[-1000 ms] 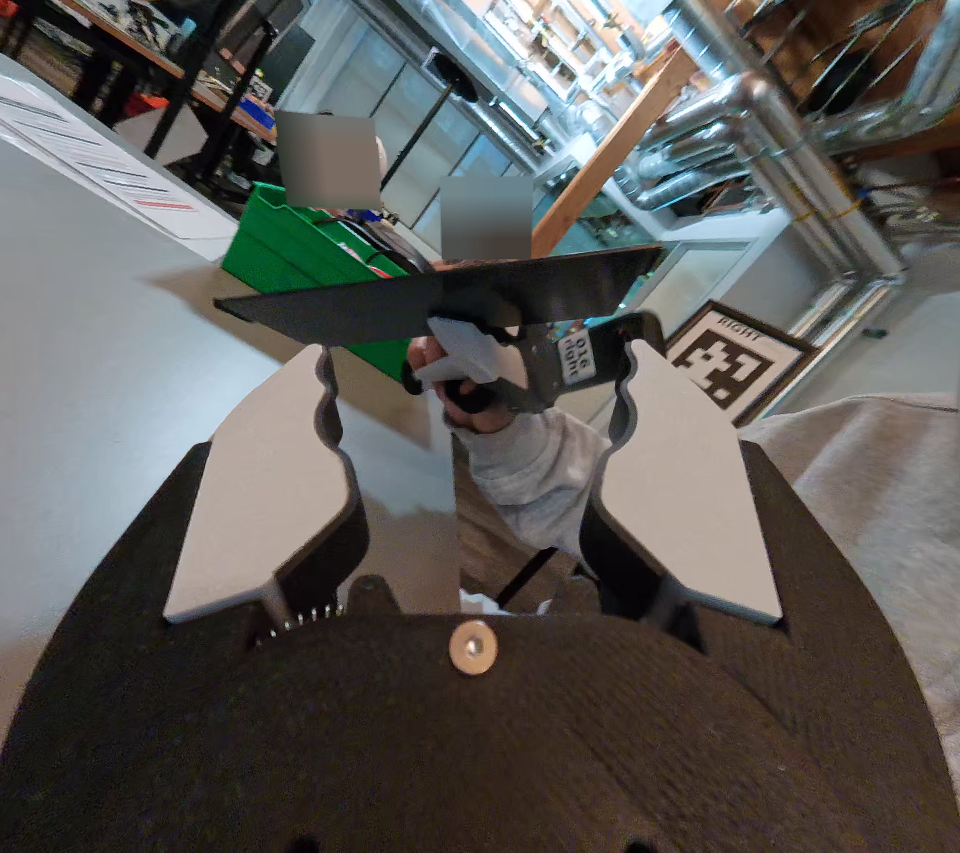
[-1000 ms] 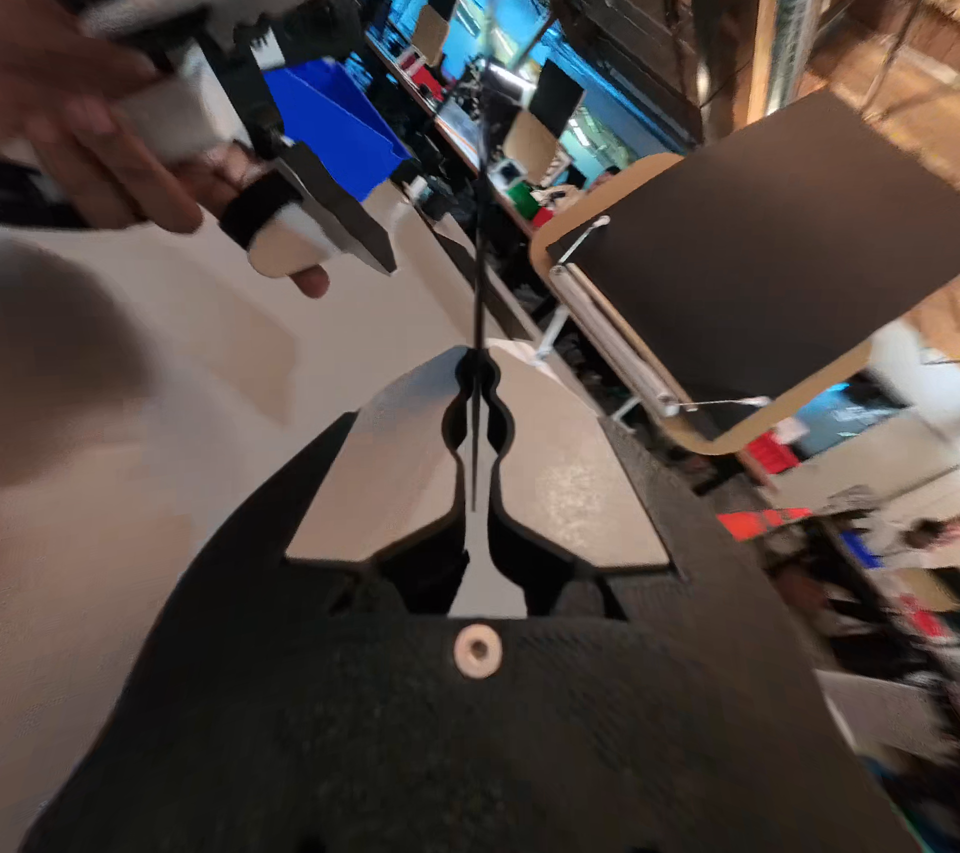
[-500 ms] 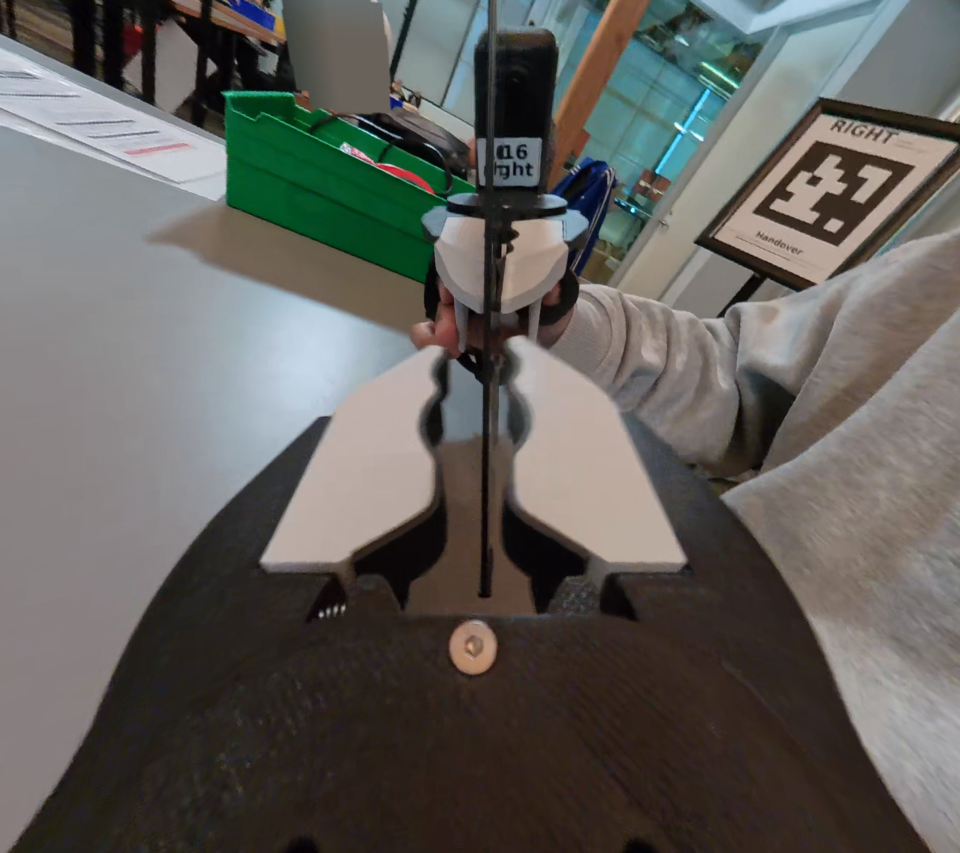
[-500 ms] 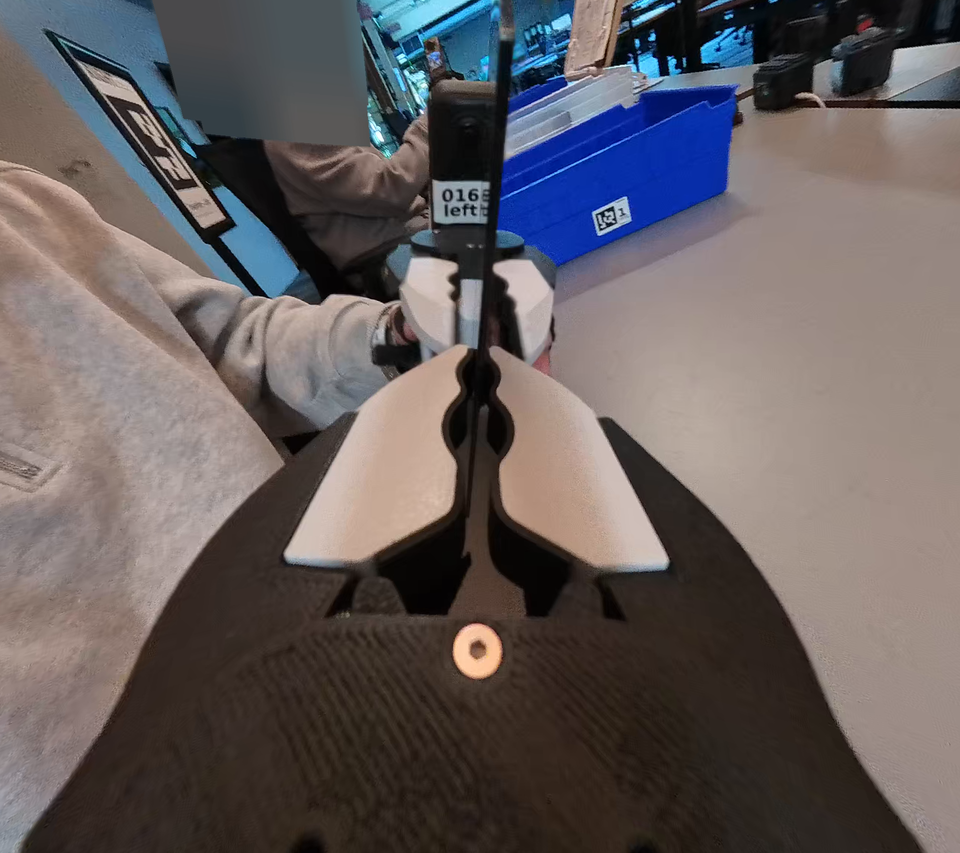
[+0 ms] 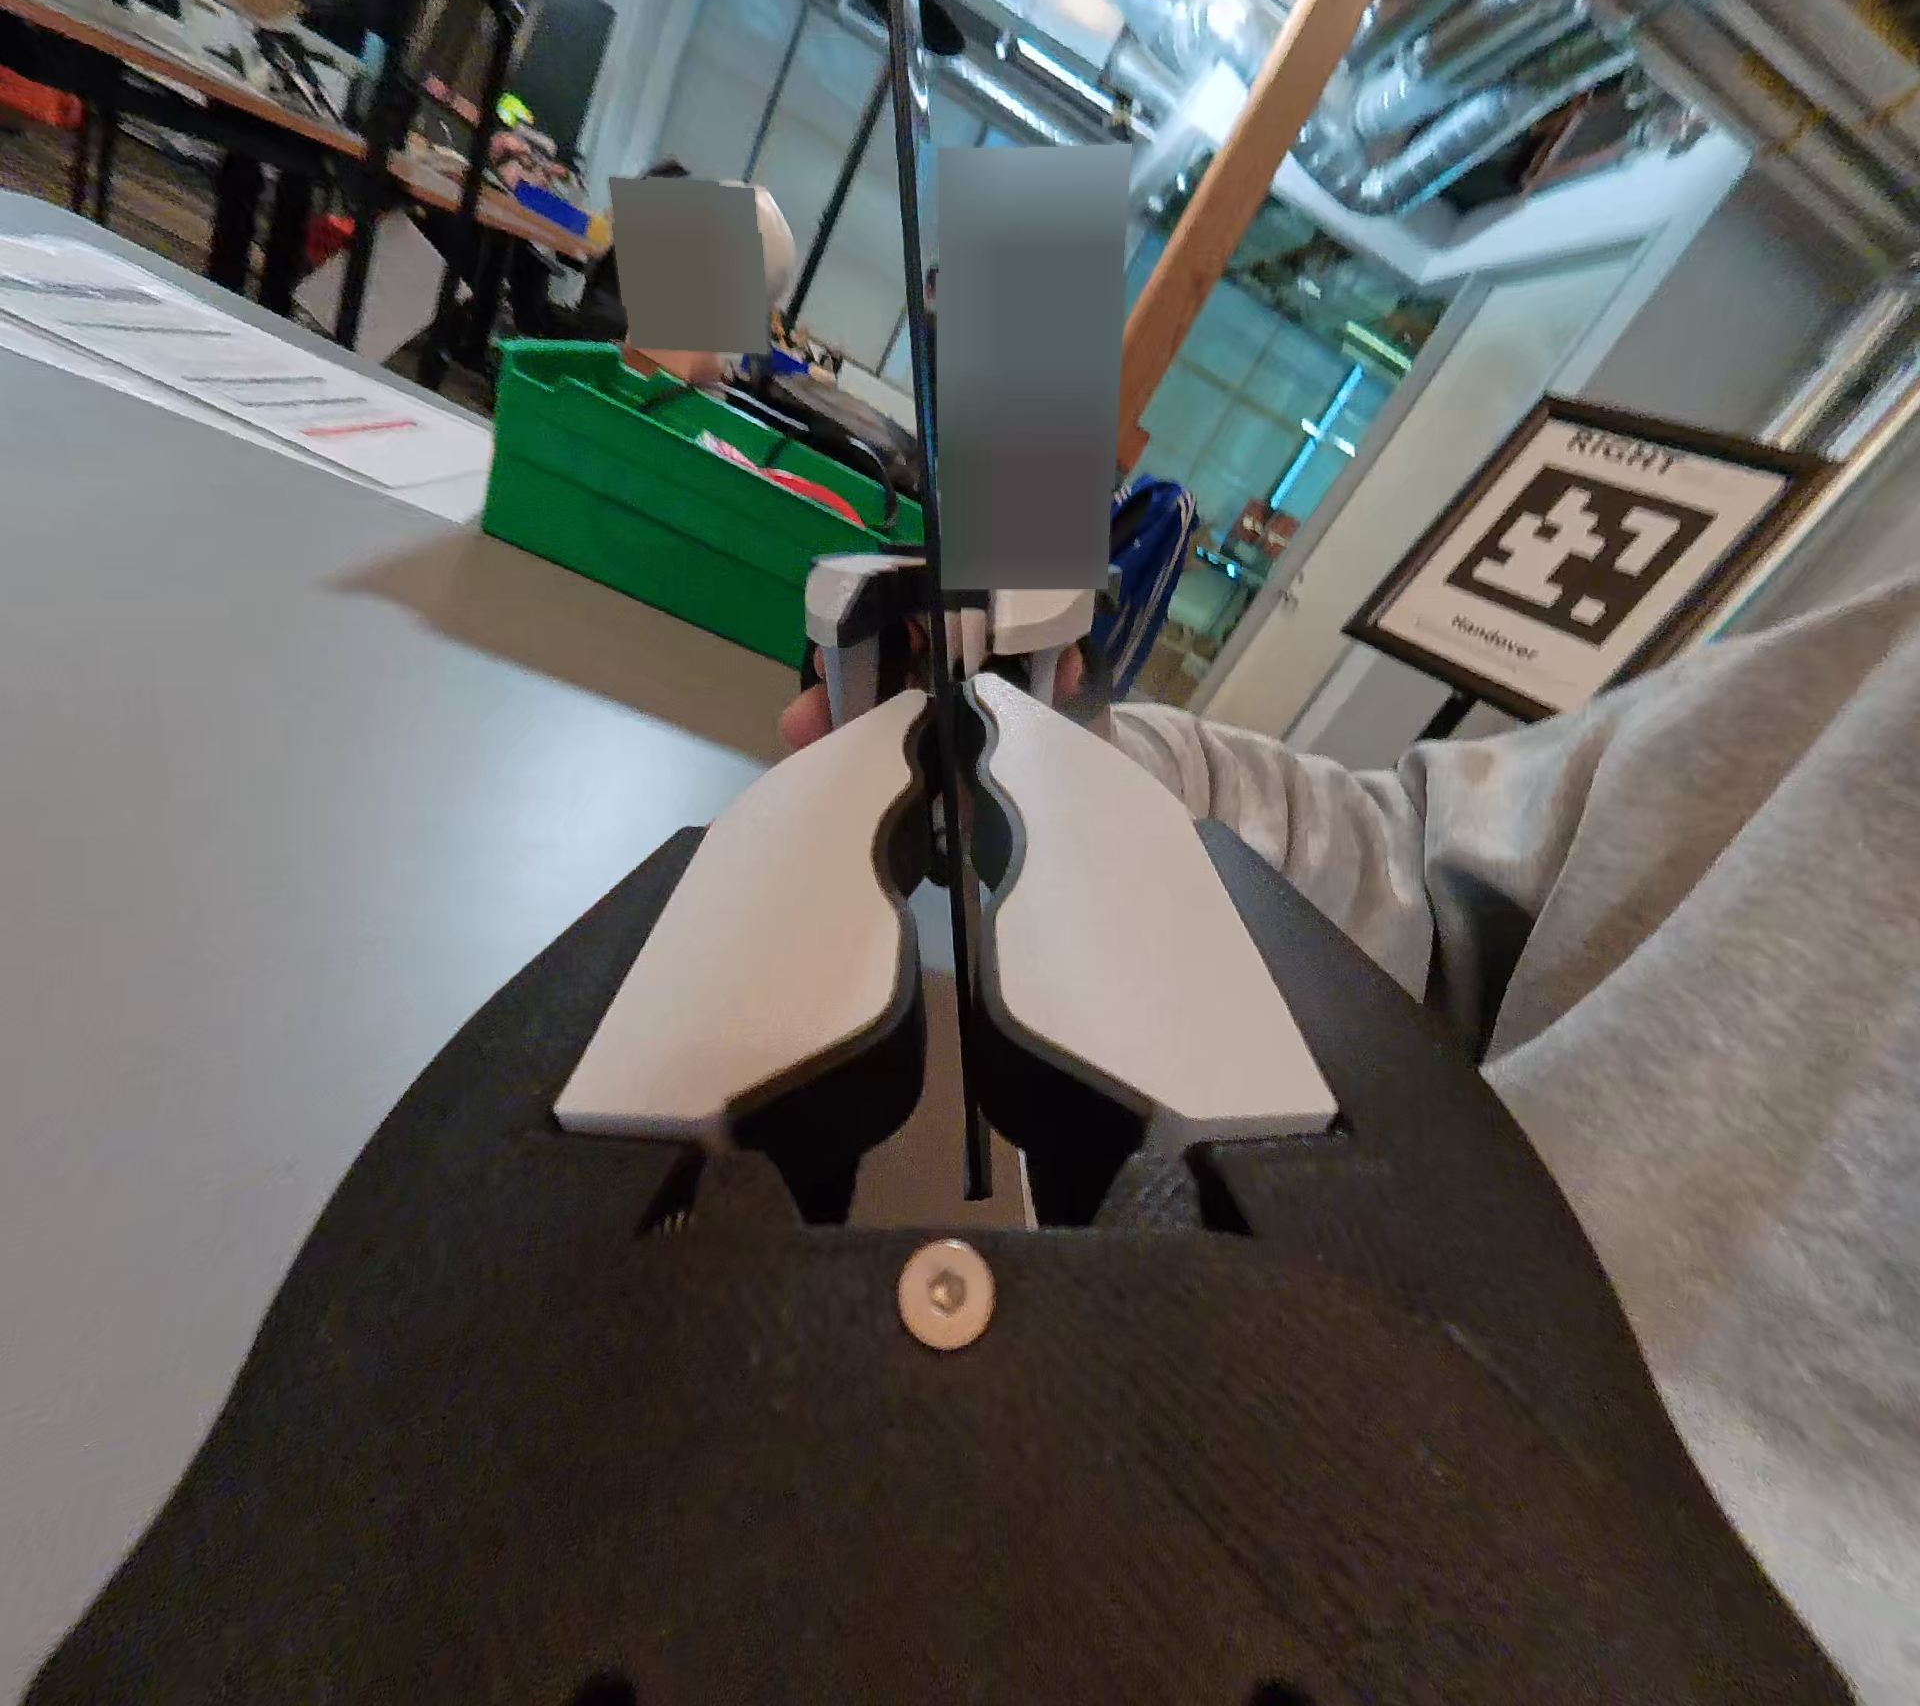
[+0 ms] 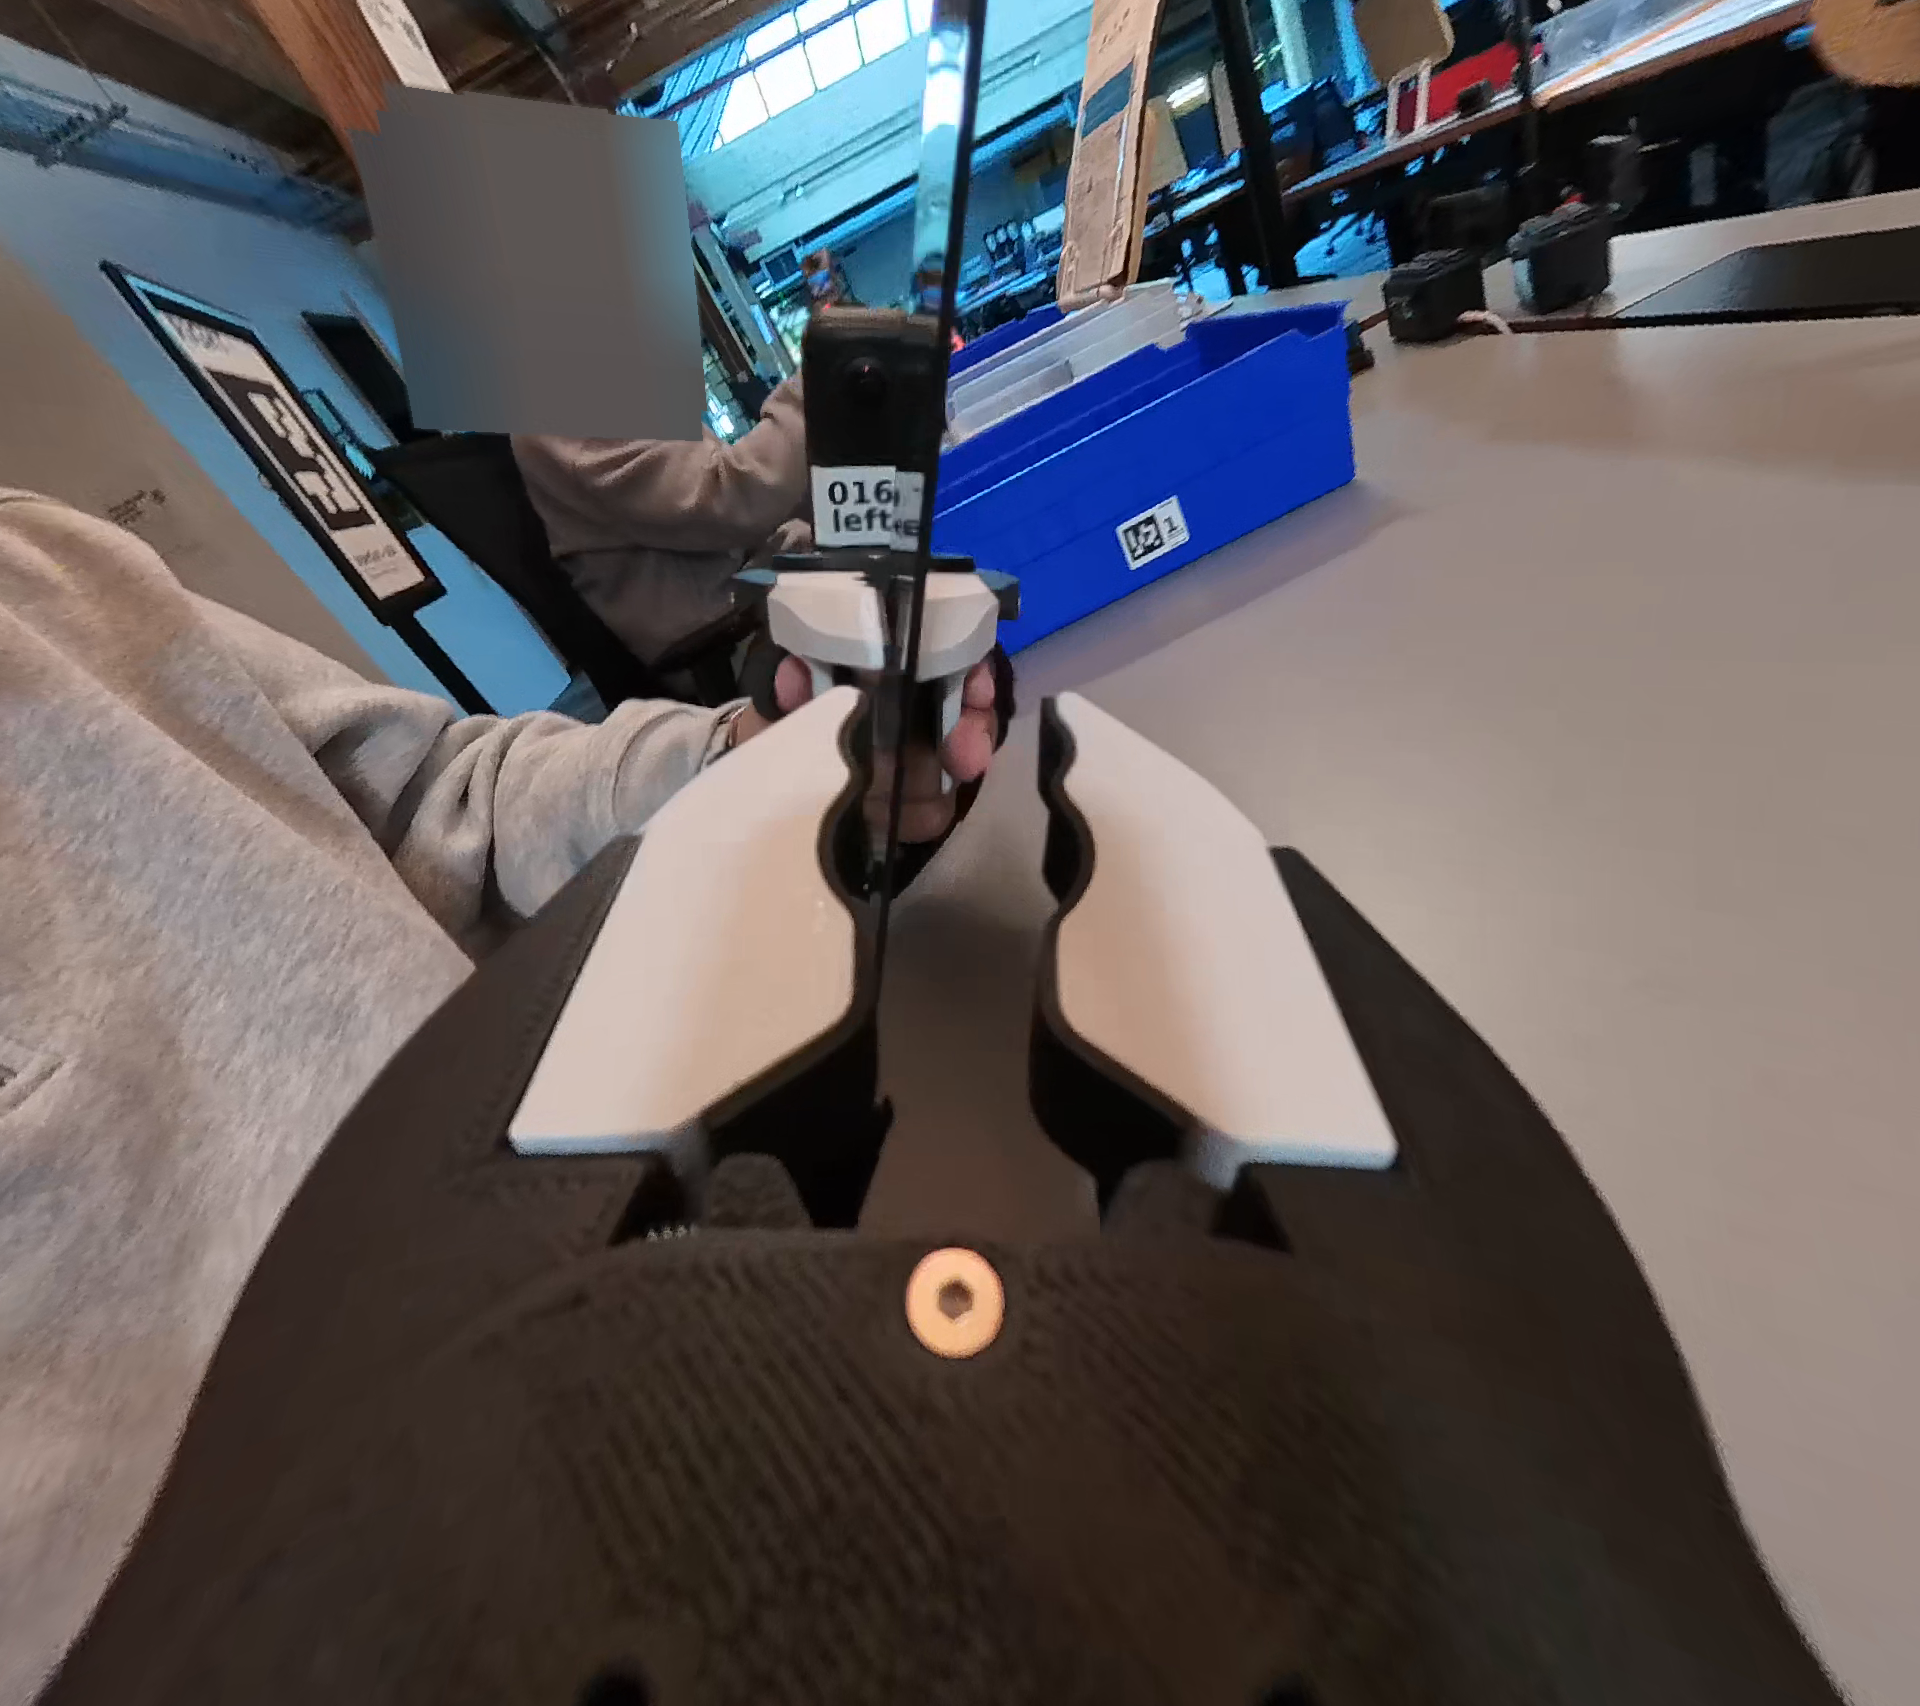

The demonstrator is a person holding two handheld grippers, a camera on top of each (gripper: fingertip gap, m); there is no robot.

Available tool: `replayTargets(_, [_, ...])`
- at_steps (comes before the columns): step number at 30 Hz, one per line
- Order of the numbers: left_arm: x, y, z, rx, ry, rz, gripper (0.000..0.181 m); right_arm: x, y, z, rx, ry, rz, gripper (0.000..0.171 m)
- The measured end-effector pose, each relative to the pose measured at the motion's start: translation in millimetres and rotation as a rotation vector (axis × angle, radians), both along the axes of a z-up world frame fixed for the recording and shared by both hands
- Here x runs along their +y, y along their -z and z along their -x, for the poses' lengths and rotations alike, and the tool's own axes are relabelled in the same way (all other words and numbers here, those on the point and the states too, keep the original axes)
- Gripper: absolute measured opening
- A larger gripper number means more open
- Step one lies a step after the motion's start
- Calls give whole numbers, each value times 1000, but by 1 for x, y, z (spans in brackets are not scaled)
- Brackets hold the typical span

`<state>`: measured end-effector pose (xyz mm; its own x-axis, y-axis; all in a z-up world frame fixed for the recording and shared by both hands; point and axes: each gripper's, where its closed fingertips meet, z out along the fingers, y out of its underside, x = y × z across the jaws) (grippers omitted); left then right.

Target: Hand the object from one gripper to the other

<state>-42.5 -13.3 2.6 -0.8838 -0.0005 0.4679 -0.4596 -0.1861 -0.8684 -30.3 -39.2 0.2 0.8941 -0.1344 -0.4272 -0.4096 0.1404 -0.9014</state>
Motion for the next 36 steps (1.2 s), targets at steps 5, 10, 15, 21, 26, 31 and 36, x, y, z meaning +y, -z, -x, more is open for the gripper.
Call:
replayTargets(5, [27,-15,-25,54,-147,130,1,-4,6,-9,11,52,6,45])
replayTargets(10, [33,-17,-30,61,-171,142,0,7,21,-9,73,26,43,56])
replayTargets(15, [21,-14,-21,67,-130,128,0,23,27,4,84,-35,64,53])
replayTargets(21, [9,-14,-11,63,-95,135,0,42,26,26,66,-134,57,32])
replayTargets(26, [6,-18,-4,35,-67,142,0,44,19,30,17,-127,57,3])
replayTargets(31, [7,-21,-3,6,-77,140,0,45,16,32,38,-140,48,2])
replayTargets(36, [8,-19,-14,23,-158,139,29,42,12,29,43,-130,38,1])
